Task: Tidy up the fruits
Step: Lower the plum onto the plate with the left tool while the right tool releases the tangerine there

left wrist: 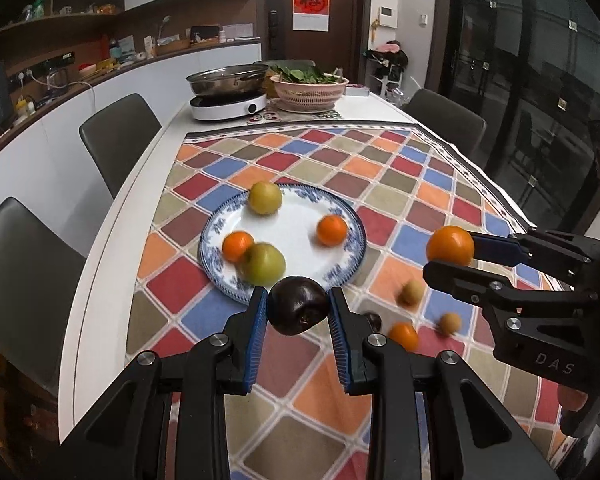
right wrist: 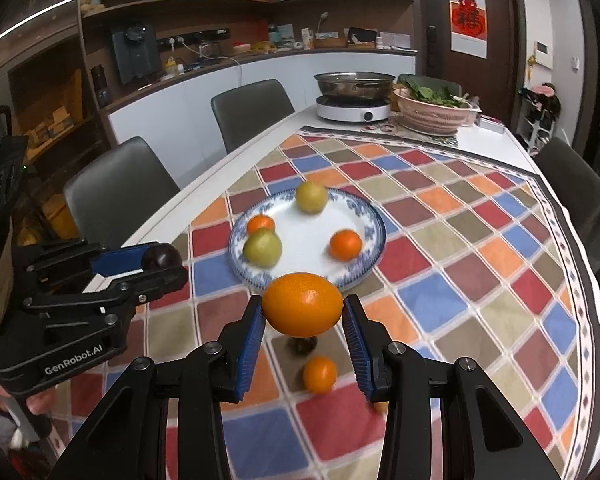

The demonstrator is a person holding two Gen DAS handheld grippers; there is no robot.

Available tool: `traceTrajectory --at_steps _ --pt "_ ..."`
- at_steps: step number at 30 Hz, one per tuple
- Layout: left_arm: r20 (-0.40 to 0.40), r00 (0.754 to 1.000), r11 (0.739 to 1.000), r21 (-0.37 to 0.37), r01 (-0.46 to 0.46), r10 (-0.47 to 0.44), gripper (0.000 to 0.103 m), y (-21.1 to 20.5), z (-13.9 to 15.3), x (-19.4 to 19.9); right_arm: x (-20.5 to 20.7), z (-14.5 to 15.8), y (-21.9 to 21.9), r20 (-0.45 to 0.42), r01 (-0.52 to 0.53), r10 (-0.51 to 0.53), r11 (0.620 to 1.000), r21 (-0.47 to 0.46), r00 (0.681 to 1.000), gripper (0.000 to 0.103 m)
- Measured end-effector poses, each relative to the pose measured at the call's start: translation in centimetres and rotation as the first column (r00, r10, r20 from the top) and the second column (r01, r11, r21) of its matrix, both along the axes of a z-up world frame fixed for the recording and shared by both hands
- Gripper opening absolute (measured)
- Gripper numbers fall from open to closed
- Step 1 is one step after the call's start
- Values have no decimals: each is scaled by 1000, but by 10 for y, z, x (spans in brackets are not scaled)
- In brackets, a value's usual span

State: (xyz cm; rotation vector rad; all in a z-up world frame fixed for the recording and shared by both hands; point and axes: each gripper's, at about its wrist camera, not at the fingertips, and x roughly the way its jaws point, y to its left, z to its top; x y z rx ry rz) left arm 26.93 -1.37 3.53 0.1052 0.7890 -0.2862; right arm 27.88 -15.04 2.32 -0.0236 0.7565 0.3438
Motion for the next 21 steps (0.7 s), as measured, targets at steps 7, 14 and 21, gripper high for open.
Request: traceTrajectory --at_steps 7,14,21 --pt "-6 1000 1000 3 3 -3 30 3 -7 45 50 -2 8 4 -42 42 999 -20 999 41" --pt "-39 999 1000 -10 15 -15 30 3 -22 99 107 -15 11 -35 -59 58 998 -3 998 41" --pt "-99 995 1000 -11 -14 13 30 4 -43 146 161 -37 12 -115 -65 66 998 12 991 41"
